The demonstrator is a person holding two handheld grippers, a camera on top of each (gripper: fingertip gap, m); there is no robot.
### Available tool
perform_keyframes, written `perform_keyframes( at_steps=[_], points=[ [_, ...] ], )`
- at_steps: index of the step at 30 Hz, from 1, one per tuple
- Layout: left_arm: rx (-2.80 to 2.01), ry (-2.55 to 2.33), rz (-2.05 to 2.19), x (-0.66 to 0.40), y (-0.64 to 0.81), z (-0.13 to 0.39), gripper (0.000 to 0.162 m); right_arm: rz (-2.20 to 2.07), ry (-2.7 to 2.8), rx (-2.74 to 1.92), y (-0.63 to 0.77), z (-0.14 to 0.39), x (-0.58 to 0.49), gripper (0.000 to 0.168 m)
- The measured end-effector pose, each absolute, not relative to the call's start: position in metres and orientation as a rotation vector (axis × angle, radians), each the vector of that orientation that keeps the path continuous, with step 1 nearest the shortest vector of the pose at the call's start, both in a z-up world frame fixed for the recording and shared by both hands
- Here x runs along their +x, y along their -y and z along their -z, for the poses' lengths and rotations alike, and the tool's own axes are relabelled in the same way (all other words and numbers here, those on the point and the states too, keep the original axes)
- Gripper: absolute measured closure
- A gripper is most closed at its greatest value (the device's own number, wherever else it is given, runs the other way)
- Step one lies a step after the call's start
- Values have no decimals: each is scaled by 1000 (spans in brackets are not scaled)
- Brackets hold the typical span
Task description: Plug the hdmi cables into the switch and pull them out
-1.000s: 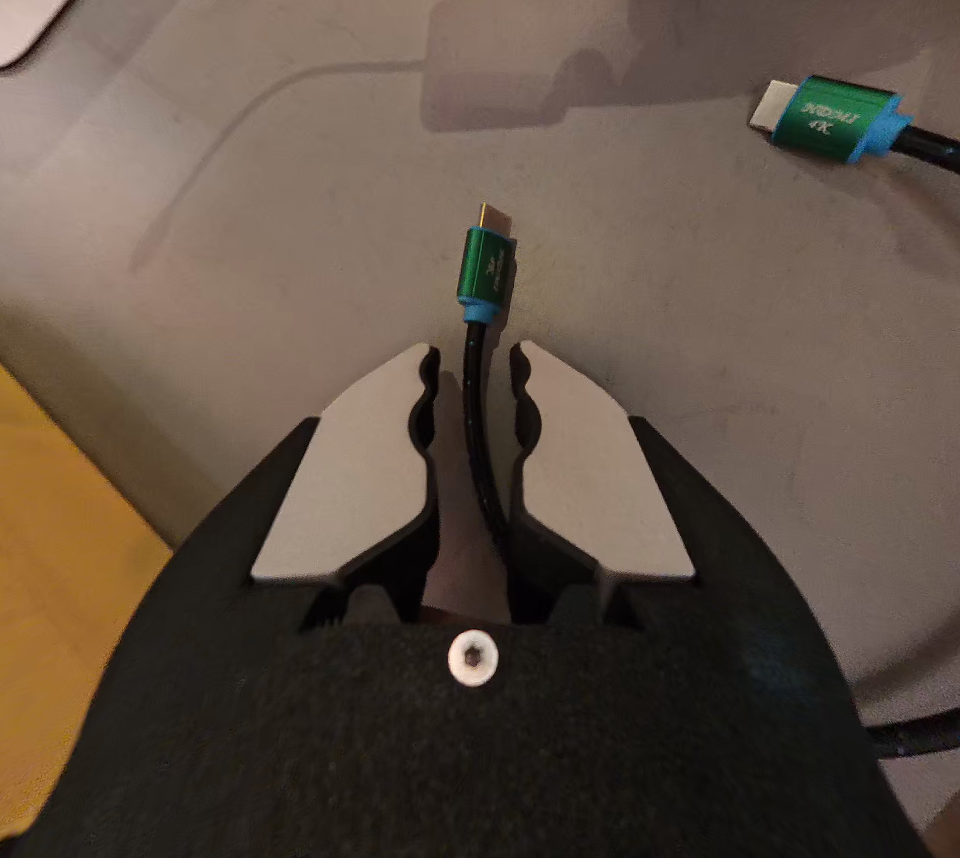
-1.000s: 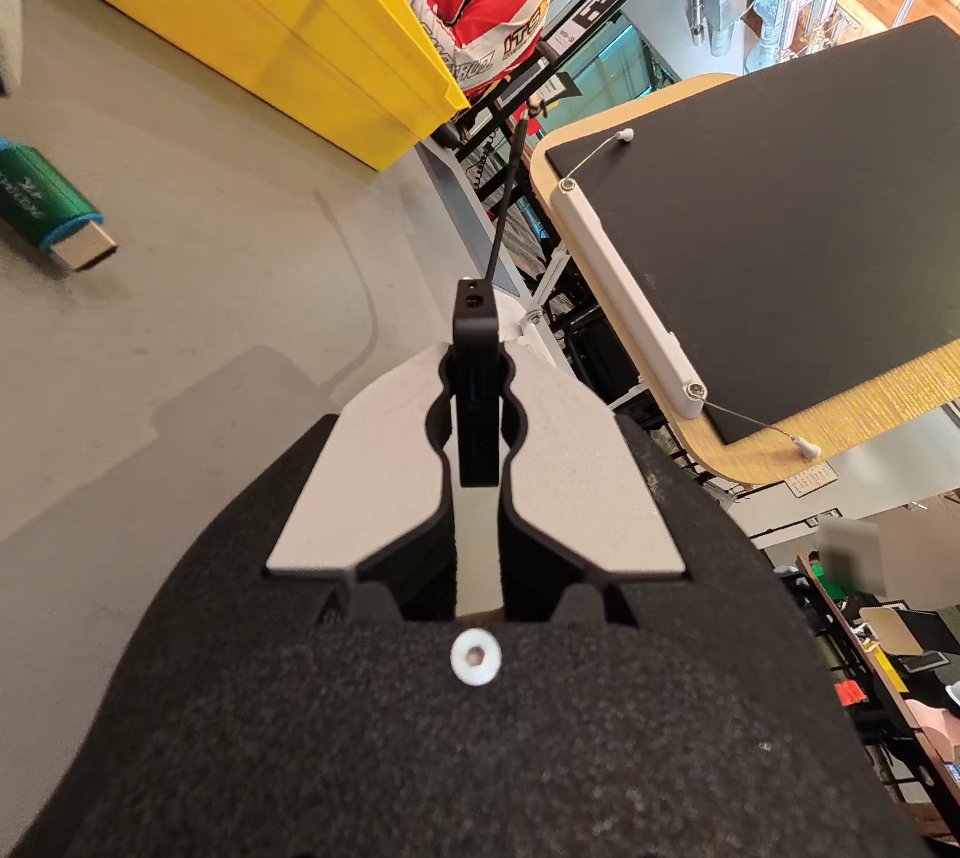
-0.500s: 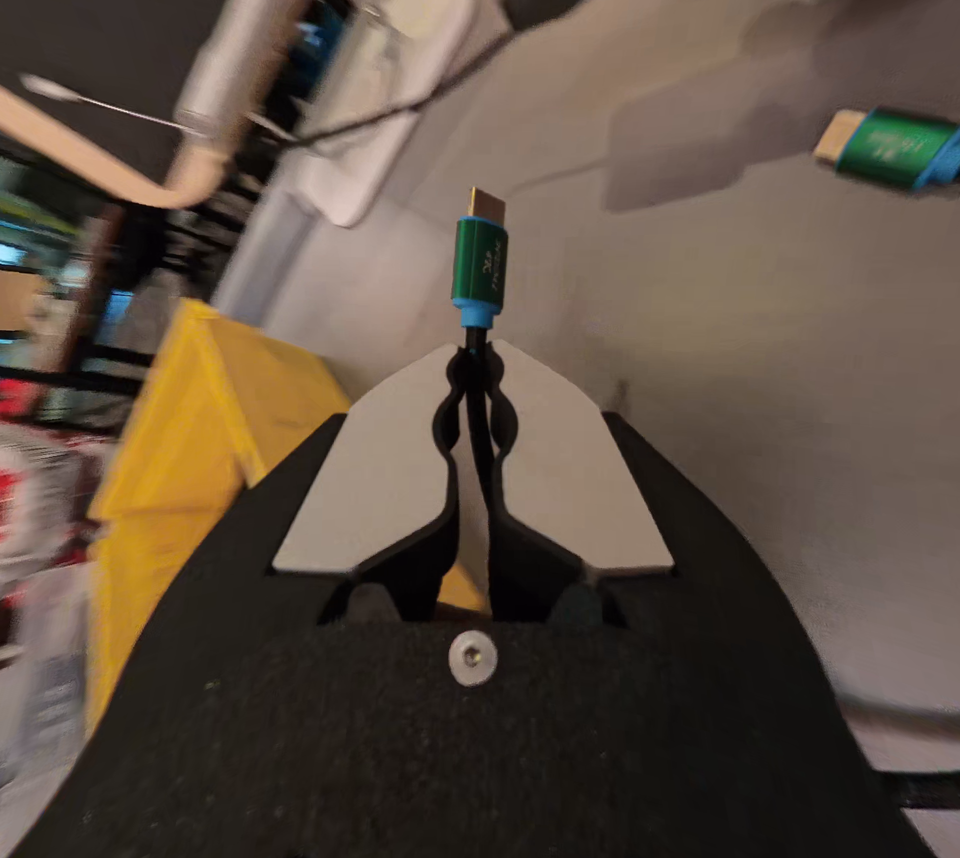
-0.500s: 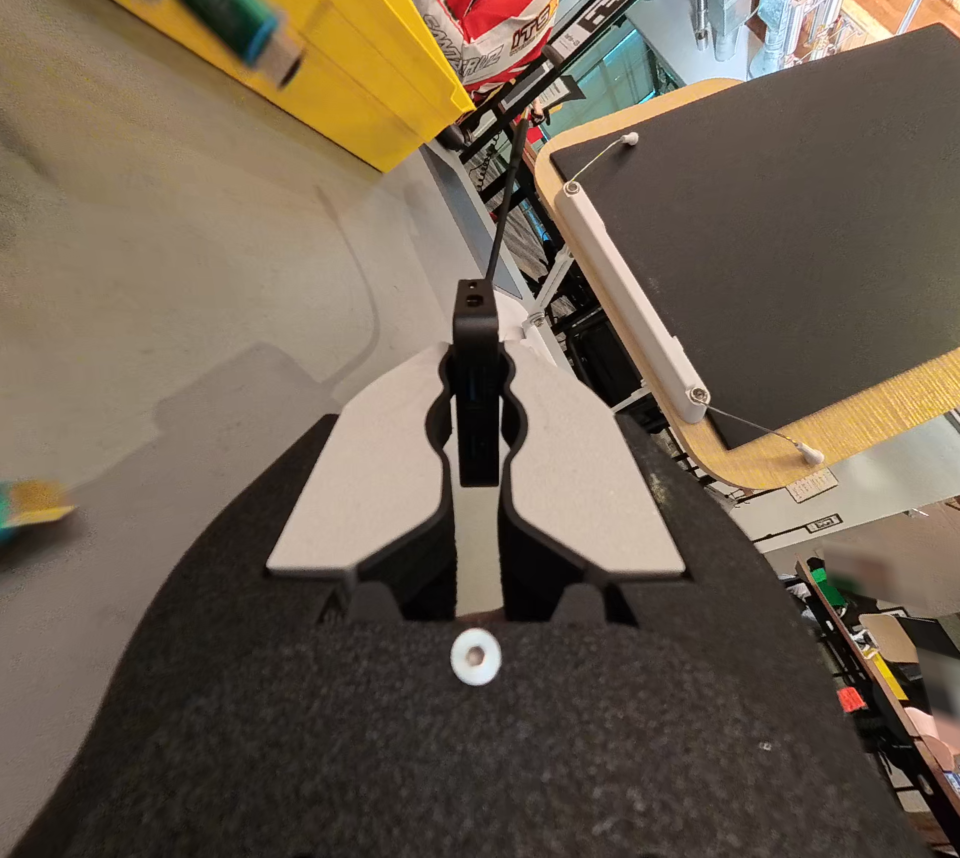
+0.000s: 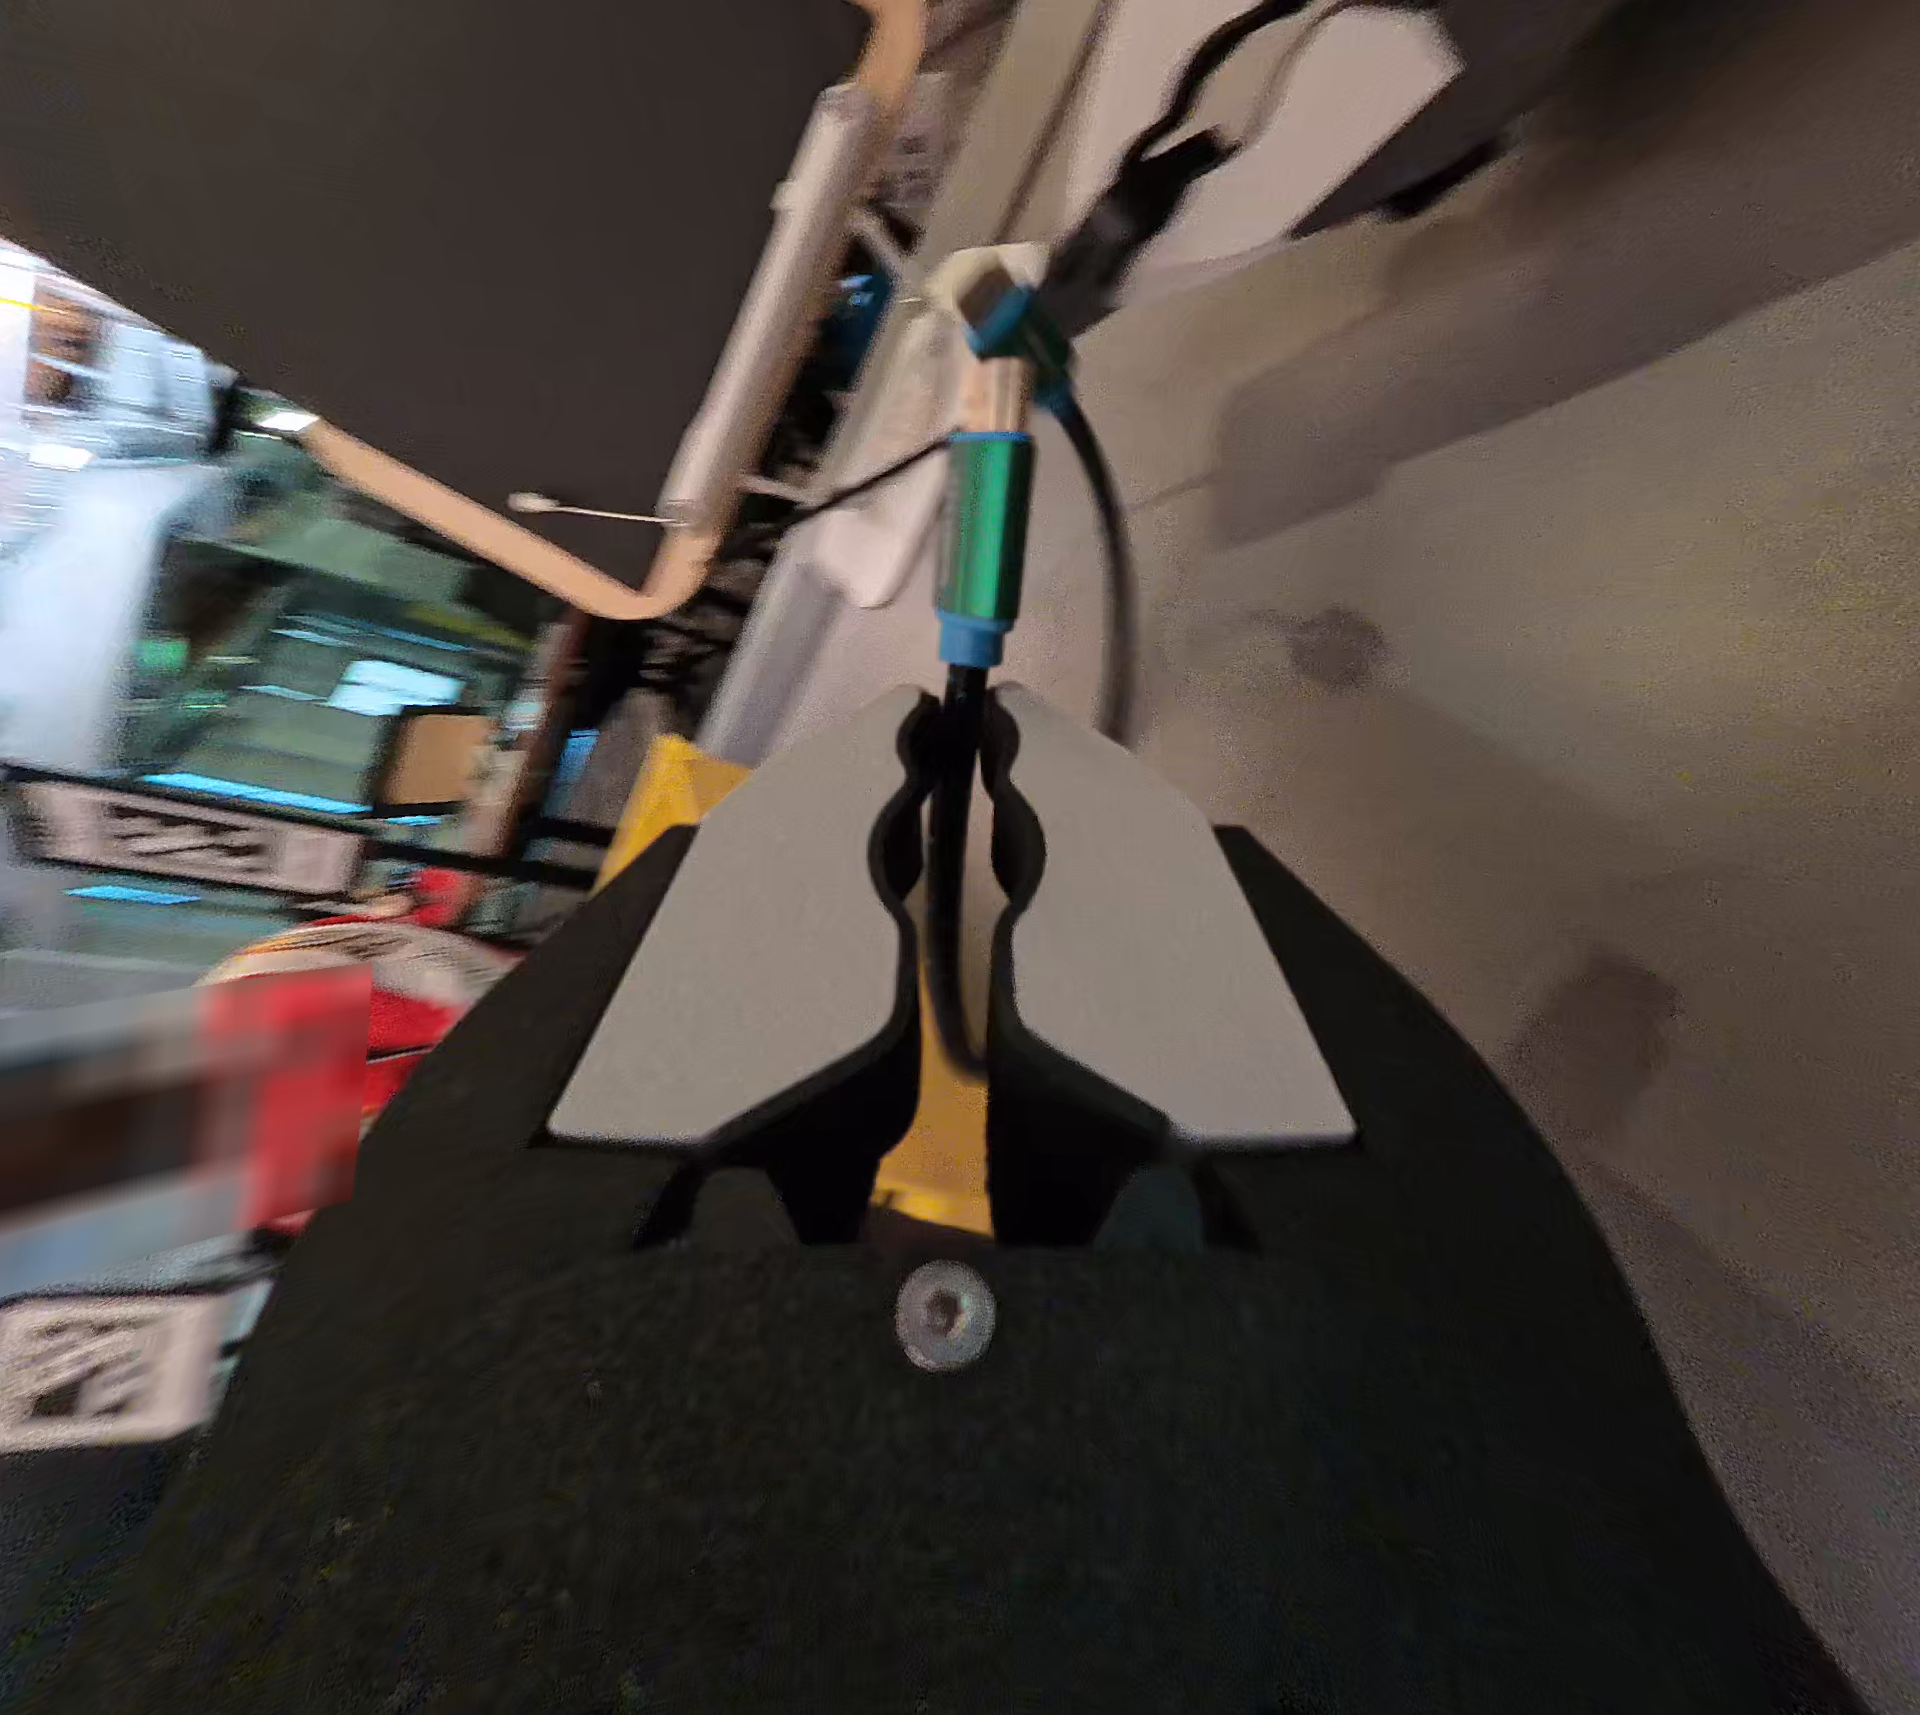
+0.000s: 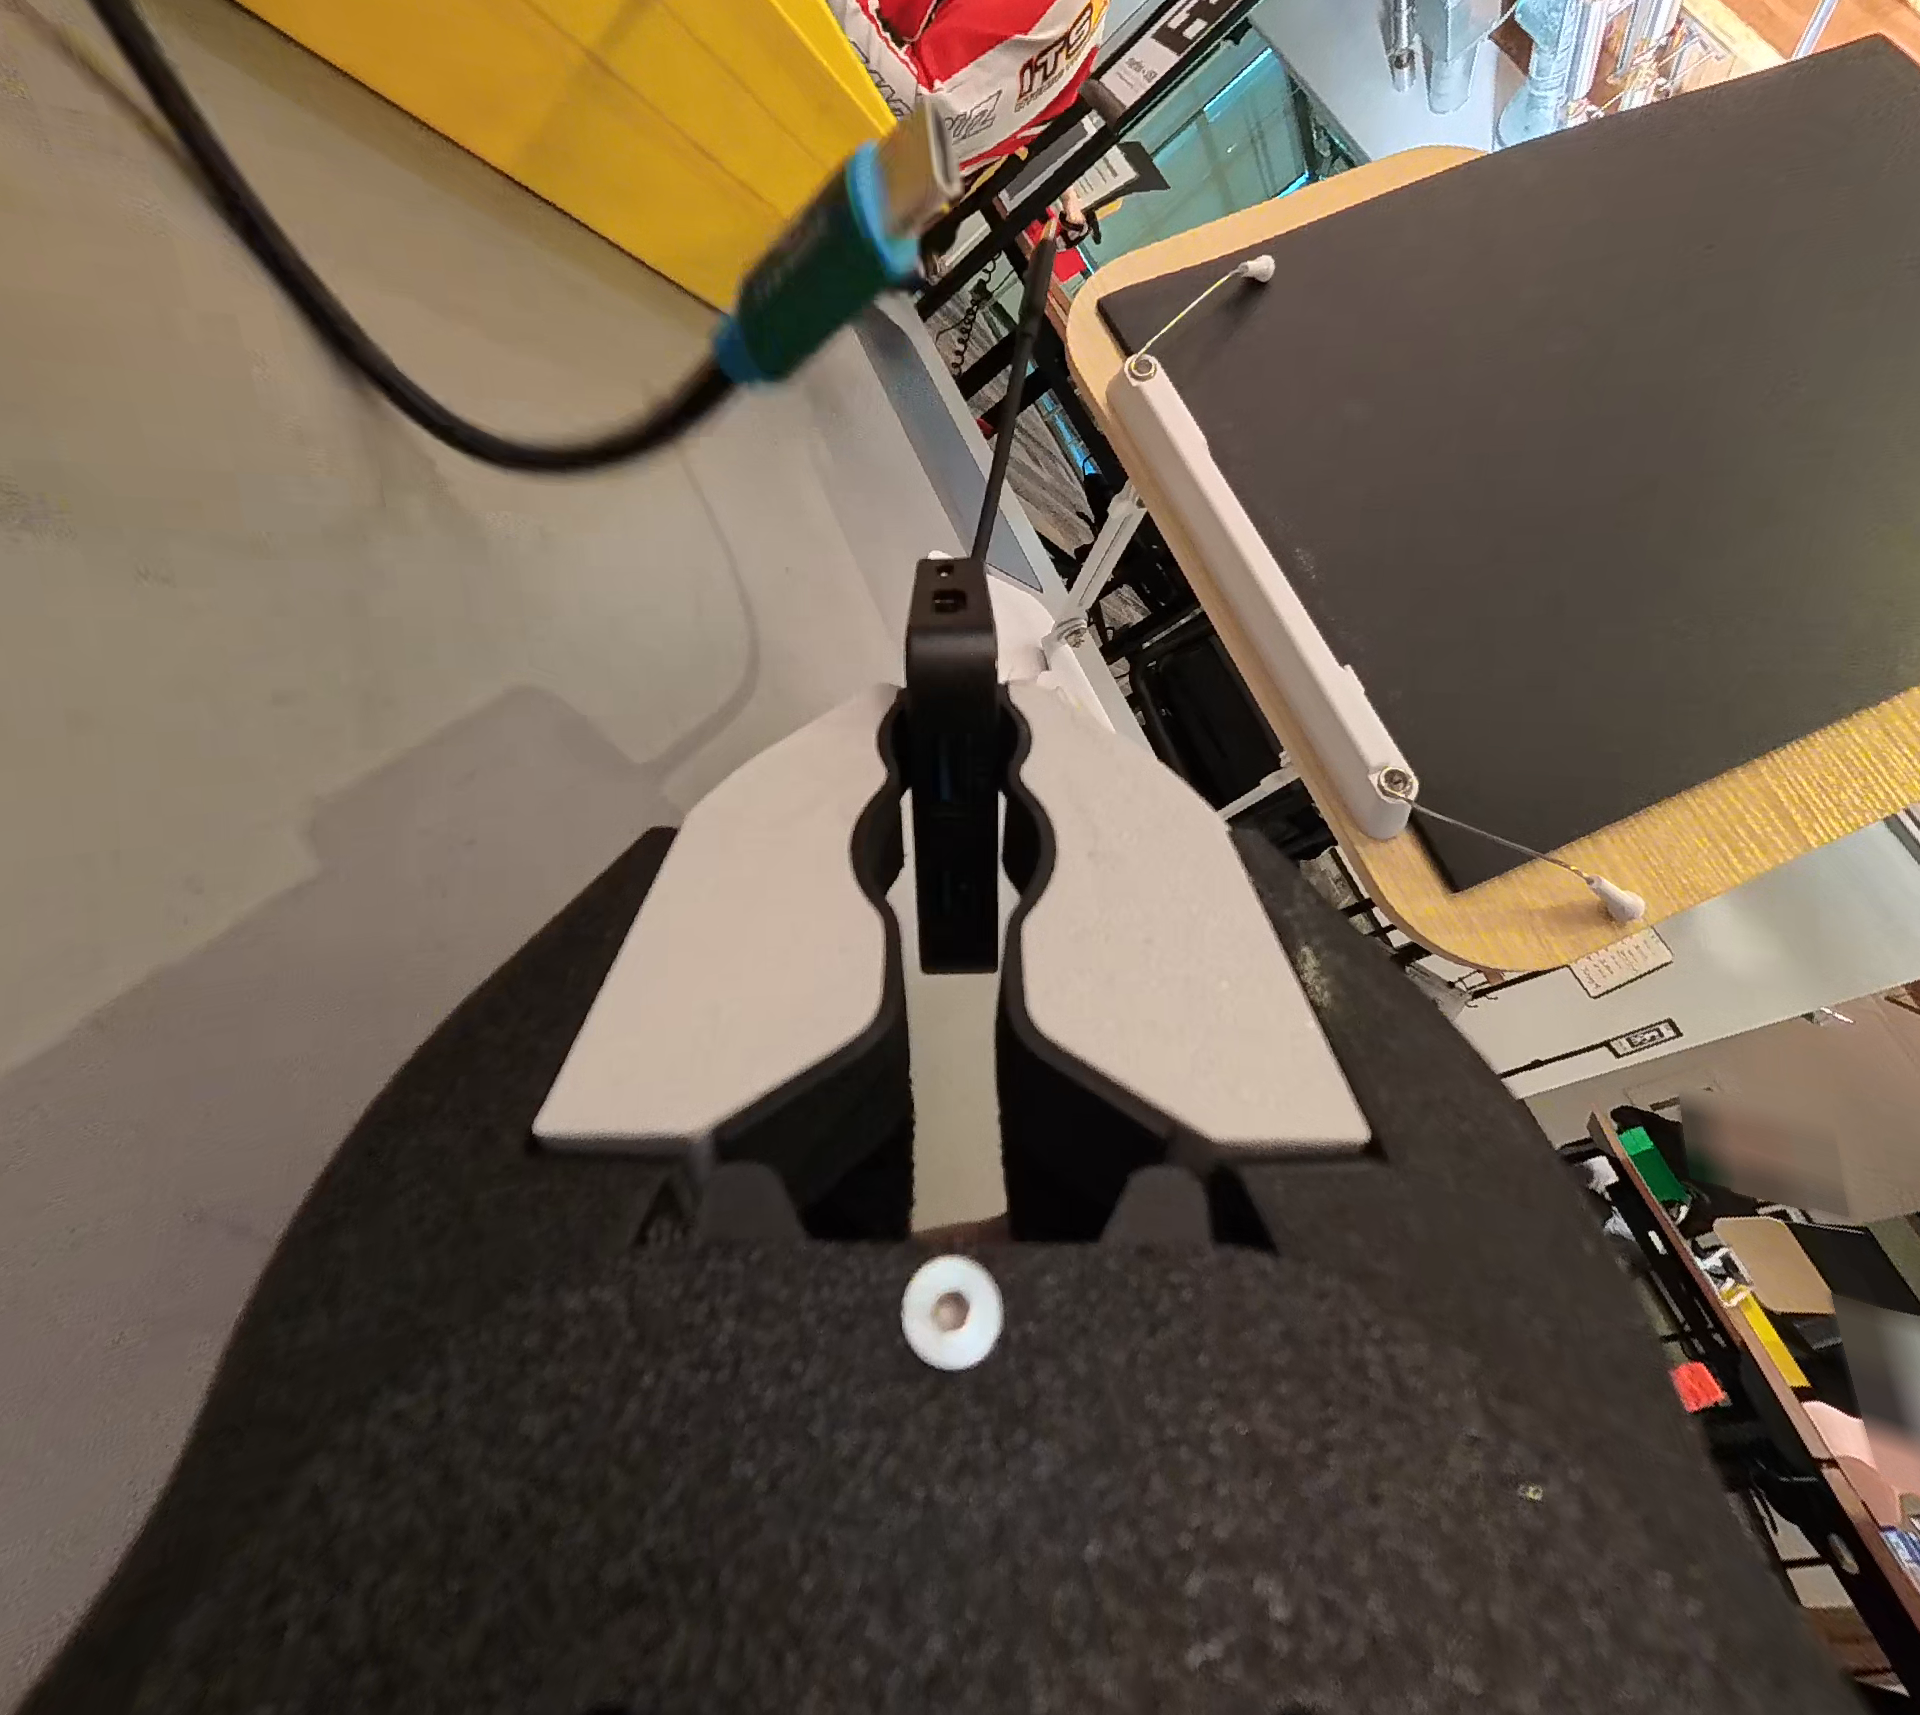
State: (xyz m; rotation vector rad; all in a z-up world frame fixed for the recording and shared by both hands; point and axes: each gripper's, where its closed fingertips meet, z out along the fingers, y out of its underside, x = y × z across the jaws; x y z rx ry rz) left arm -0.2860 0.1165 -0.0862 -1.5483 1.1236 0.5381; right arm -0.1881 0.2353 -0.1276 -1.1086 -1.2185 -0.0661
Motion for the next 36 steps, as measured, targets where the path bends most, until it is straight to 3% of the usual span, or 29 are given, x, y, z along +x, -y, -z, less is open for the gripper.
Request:
perform_keyframes(
  at_steps=[8, 15, 30, 36],
  points=[
    [-1870, -1132, 201, -247, -69, 137, 155, 54, 1209, -1116, -236, 127, -187, 155],
    [-1808, -1146, 762, -222, -41, 120, 156, 49, 1224, -1117, -236, 129, -189, 155],
    [-2169, -1532, 347, -329, -19, 12, 156, 50, 1225, -1112, -236, 129, -190, 155],
    [-2411, -1836, 115, -376, 8, 2, 156, 48, 1225, -1109, -237, 129, -191, 155]
  ],
)
